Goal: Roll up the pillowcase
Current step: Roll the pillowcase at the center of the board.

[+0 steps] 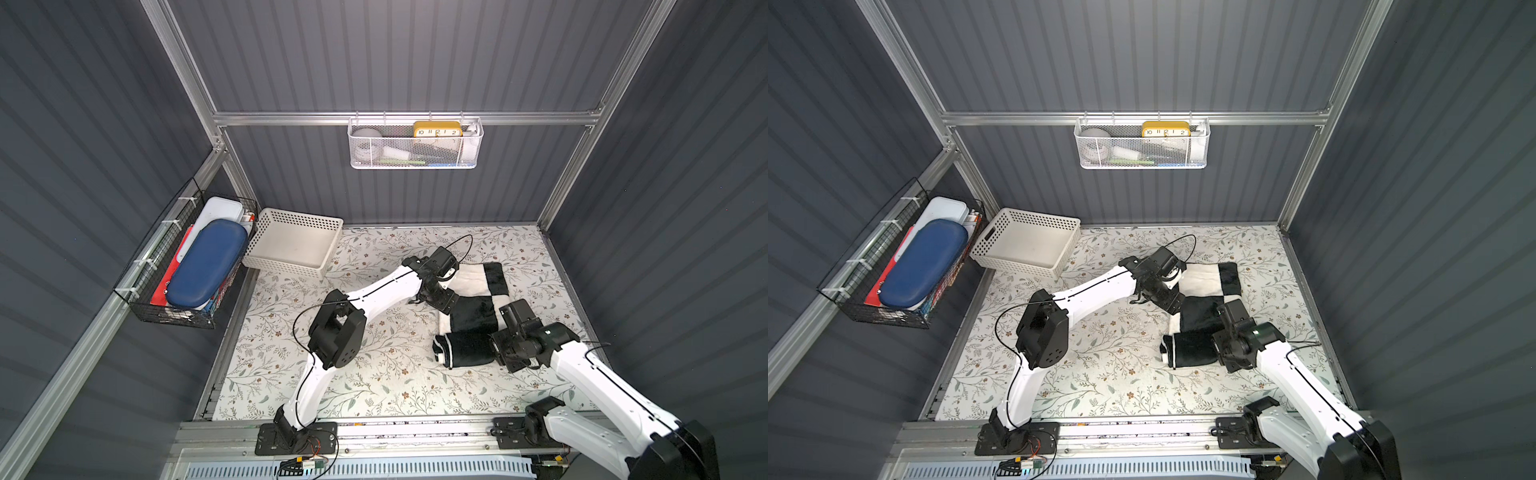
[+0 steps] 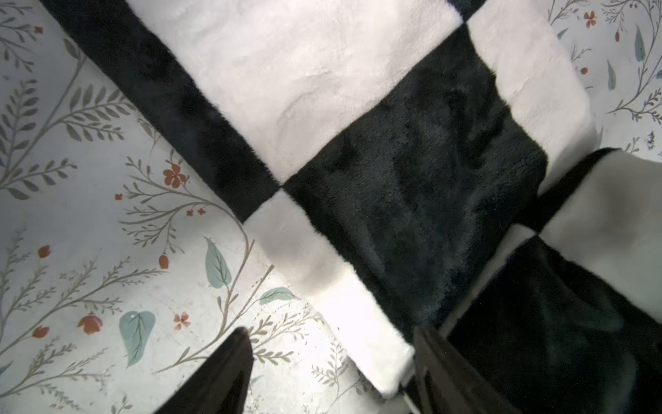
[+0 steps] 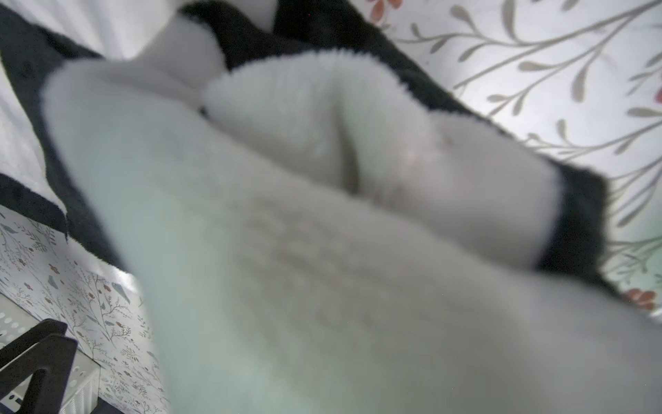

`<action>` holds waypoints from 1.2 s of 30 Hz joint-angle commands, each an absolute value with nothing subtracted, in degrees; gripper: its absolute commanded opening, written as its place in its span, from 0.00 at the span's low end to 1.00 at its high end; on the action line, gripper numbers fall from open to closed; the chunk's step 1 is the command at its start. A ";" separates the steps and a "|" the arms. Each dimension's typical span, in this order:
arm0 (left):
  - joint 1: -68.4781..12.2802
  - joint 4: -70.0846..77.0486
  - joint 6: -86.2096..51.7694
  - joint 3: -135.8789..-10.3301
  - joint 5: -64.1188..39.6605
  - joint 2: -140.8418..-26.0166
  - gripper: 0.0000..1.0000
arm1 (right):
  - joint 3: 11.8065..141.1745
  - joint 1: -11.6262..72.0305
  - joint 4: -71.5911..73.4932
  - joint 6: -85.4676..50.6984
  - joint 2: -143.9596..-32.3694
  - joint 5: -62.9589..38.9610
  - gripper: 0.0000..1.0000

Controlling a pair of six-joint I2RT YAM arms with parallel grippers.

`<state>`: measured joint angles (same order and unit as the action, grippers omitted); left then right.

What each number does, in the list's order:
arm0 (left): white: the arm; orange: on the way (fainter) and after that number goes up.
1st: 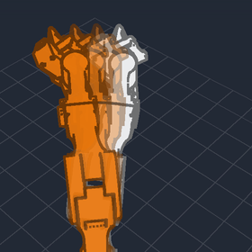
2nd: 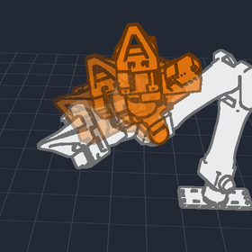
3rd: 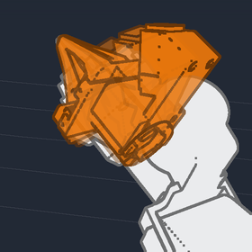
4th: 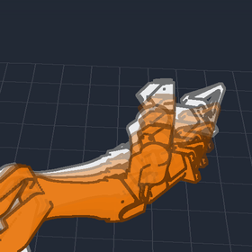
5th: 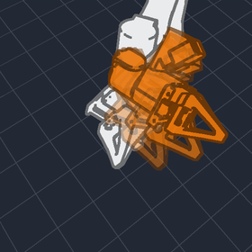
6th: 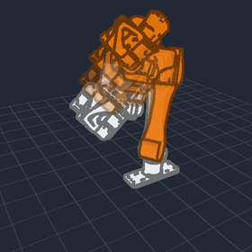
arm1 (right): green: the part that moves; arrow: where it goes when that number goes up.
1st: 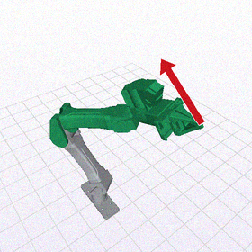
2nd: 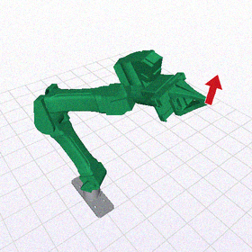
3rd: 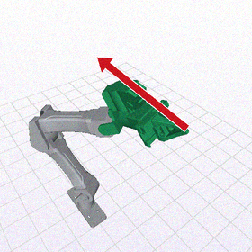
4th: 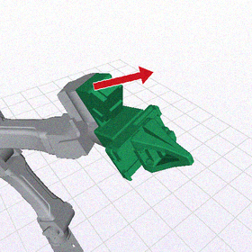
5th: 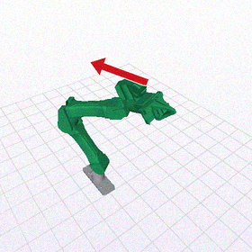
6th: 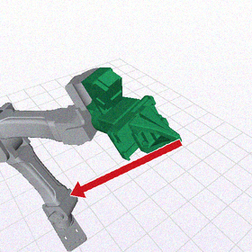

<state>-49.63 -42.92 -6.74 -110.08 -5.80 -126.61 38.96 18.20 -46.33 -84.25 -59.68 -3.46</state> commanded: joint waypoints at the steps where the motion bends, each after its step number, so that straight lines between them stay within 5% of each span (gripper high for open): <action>1: -49.67 -43.33 -5.19 -109.53 -6.68 -125.75 0.74 | 43.26 17.51 -46.03 -80.98 -63.96 -5.87 0.12; 12: -49.74 -41.31 -5.77 -106.20 -7.29 -125.02 0.74 | 51.54 10.53 -44.54 -73.74 -72.94 -8.32 0.25; 19: -49.66 -43.11 -6.06 -106.83 -5.11 -124.73 0.75 | 55.86 8.92 -44.12 -72.14 -78.90 -9.27 0.44; 28: -45.75 -40.48 -13.95 -103.70 7.76 -118.24 0.79 | 56.88 6.65 -41.58 -71.47 -82.04 -9.25 0.40; 34: -43.11 -39.89 -13.38 -102.91 7.73 -116.66 0.80 | 58.51 3.35 -41.76 -69.85 -86.22 -9.08 0.32; 36: -43.09 -39.89 -13.27 -102.96 5.88 -116.93 0.80 | 59.11 2.71 -39.85 -69.24 -87.17 -9.81 0.37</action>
<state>-42.17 -39.42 -12.29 -102.94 6.68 -116.84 57.36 4.01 -42.06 -70.70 -86.00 -10.72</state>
